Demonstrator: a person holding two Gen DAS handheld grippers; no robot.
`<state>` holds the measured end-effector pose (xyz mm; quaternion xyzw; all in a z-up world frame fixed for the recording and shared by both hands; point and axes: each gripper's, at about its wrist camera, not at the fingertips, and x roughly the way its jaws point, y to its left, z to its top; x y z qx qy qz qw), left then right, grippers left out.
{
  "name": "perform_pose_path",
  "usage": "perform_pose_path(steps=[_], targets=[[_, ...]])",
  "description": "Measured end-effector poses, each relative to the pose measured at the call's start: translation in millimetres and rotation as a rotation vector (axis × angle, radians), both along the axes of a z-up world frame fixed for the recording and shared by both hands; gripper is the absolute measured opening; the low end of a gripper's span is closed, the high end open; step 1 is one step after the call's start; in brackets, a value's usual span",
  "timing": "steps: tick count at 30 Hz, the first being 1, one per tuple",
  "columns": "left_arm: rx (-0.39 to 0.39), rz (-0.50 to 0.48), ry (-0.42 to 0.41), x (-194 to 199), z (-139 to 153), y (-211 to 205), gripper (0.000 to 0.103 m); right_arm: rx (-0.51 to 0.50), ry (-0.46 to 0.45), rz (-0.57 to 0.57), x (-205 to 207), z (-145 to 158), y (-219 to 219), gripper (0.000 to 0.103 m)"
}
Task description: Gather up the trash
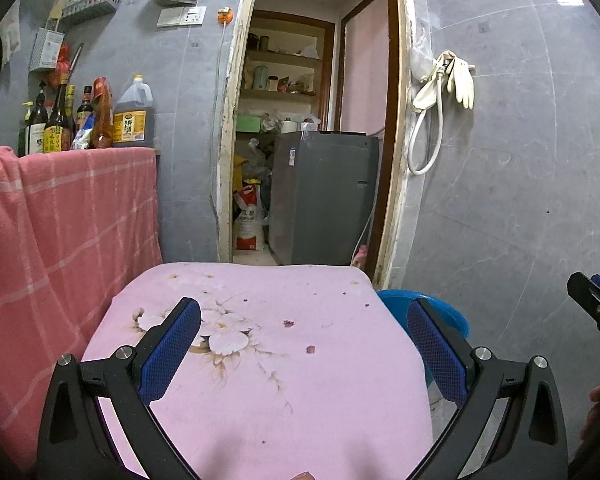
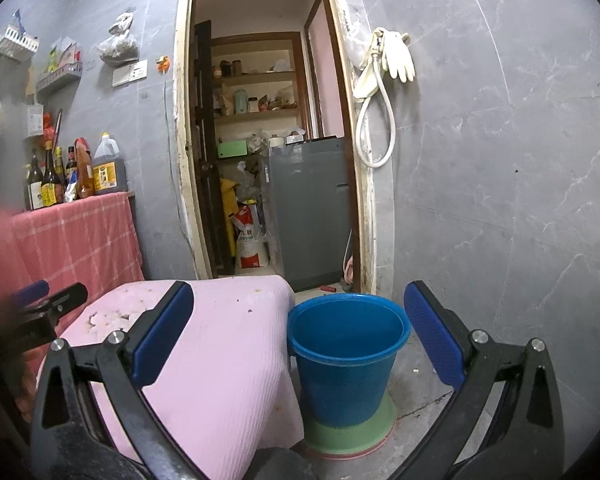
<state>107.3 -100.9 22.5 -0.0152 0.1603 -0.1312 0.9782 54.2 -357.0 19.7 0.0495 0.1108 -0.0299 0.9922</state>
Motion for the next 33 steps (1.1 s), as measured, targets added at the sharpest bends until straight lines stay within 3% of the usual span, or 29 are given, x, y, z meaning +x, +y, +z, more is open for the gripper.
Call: perform_pose_path(steps=[16, 33], targets=[[0.021, 0.015, 0.001, -28, -25, 6, 0.101, -0.003, -0.001, -0.047, -29, -20, 1, 0.103], [0.042, 0.053, 0.011, -39, -46, 8, 0.101, -0.045, 0.095, -0.07, -19, -48, 13, 0.103]])
